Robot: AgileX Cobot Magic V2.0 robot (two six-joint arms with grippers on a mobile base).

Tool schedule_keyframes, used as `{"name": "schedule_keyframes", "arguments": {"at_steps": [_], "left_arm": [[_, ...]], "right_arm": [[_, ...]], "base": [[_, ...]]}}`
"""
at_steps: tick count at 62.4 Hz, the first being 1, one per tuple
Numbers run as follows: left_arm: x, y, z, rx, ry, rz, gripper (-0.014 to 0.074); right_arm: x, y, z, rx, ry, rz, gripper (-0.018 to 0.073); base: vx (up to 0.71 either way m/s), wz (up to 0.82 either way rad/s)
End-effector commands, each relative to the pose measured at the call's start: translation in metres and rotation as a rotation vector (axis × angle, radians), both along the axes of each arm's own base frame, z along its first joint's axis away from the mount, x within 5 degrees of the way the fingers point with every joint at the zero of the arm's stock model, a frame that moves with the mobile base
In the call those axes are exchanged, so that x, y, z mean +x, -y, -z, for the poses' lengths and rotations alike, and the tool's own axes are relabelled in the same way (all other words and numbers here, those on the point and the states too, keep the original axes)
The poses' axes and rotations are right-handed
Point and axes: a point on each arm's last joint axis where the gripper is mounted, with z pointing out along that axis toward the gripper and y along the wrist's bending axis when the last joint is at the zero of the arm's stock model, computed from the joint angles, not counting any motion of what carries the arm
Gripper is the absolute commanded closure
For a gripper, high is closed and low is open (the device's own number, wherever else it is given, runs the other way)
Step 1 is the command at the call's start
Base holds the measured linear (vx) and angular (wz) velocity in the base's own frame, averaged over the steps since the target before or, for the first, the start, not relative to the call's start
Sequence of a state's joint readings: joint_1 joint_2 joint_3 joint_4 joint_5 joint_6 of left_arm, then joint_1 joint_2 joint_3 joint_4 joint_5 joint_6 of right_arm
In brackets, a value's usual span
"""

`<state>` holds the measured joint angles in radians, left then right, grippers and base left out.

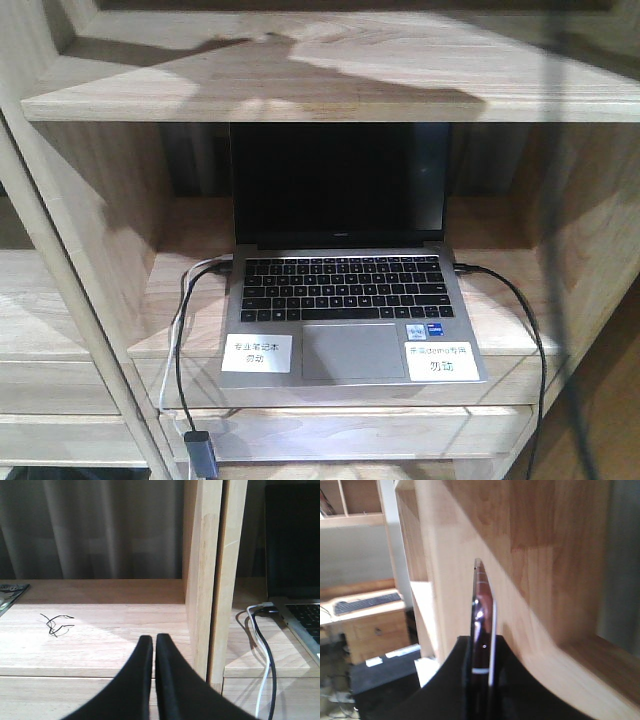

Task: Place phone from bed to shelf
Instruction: 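Raise the right gripper with the phone above the upper shelf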

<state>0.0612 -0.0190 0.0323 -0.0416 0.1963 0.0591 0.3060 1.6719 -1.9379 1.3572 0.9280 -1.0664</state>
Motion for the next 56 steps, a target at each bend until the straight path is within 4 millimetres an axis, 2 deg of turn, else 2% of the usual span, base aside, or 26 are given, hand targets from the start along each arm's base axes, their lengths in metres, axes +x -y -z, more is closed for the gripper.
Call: {"name": "schedule_keyframes", "arguments": {"at_steps": [1, 10, 28, 56], "left_arm": [[0.000, 0.000, -0.004, -0.005, 0.071, -0.003, 0.0595], [0.000, 0.000, -0.004, -0.005, 0.071, -0.003, 0.0595], [0.000, 0.000, -0.004, -0.005, 0.071, -0.003, 0.0595], [0.000, 0.000, -0.004, -0.005, 0.071, -0.003, 0.0595]], "right_arm": [[-0.002, -0.008, -0.020, 0.105, 0.041, 0.015, 0.0561], [0.020, -0.022, -0.003, 0.110, 0.000, 0.049, 0.0561], [0.057, -0.032, 0.032, 0.089, -0.072, 0.113, 0.0561], [0.084, -0.040, 0.070, -0.014, -0.085, 0.152, 0.0561]], "base": [[0.00, 0.00], [0.00, 0.00], [0.00, 0.00], [0.00, 0.00]]}}
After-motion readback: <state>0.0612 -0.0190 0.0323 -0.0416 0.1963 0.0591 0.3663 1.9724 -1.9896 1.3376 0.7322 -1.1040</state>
